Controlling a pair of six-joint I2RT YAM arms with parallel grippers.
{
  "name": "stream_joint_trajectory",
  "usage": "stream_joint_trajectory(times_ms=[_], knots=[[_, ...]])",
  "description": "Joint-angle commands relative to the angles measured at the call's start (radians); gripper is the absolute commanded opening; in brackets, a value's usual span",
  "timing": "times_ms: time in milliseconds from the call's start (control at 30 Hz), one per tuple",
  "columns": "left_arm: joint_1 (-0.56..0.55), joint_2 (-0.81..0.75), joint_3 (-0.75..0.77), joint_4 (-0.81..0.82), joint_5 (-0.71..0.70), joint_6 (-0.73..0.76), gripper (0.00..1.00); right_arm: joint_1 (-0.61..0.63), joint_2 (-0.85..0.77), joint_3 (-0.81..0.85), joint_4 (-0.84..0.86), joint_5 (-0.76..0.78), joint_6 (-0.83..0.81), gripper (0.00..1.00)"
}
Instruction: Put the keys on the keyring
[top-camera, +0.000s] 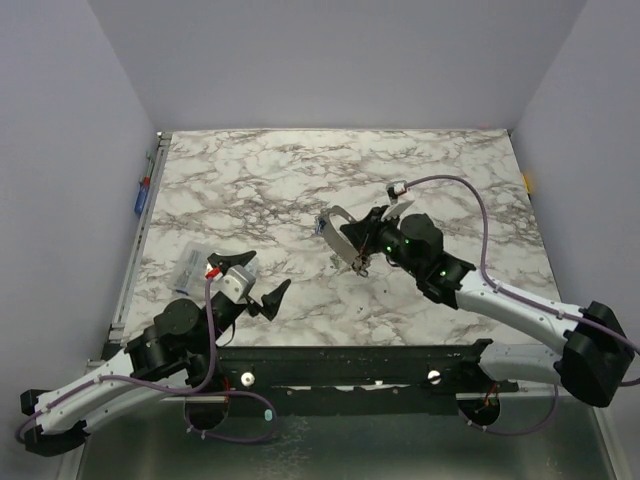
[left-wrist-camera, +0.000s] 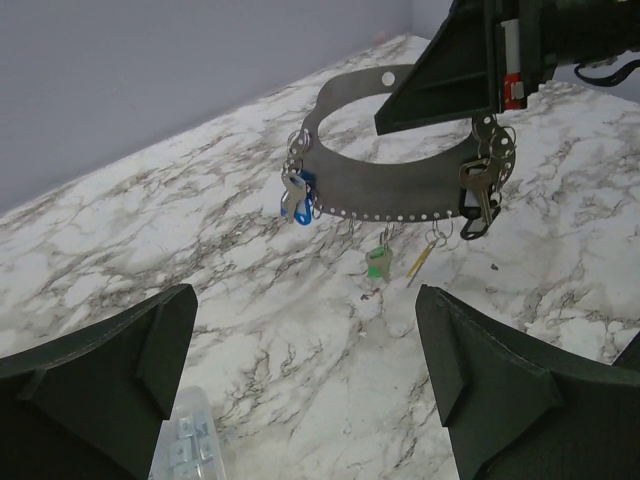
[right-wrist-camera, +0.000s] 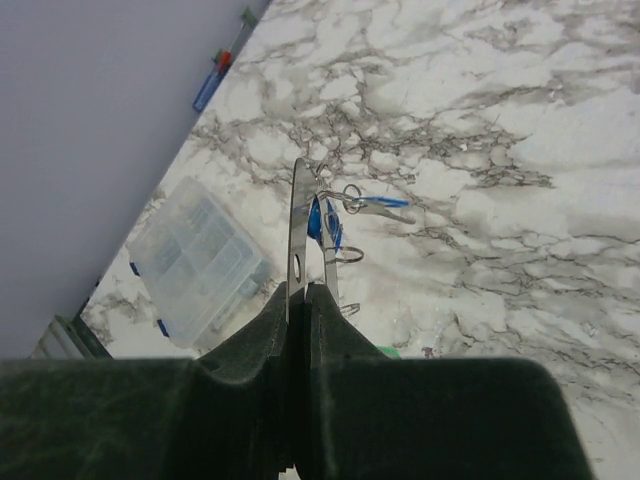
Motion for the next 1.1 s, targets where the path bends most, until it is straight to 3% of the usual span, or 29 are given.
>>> stream_joint_trajectory(times_ms=[0, 300, 467, 633, 733, 1067], knots=[[-0.002, -0.008, -0.009, 0.030, -0.067, -0.006, 0.99, 0.001, 0.101, 0.113, 0.056, -0.039, 0.130, 0.01], [0.000, -0.027, -0.015, 0.029, -0.065, 0.005, 0.99, 0.031, 0.308, 0.241, 0.110, -0.135, 0.340, 0.01], [-0.001, -0.011, -0.014, 0.029, -0.064, 0.004, 0.99, 0.014, 0.287, 0.066, 0.239, 0.032, 0.385, 0.01], [0.000, 0.010, -0.016, 0.030, -0.055, 0.009, 0.99, -0.127, 0.344, -0.117, 0.362, -0.073, 0.422, 0.01], [0.001, 0.017, -0.014, 0.030, -0.055, 0.010, 0.99, -0.179, 0.325, -0.229, 0.419, -0.060, 0.431, 0.01], [0.000, 0.037, -0.016, 0.030, -0.049, 0.011, 0.99, -0.210, 0.212, -0.317, 0.382, -0.003, 0.346, 0.06]])
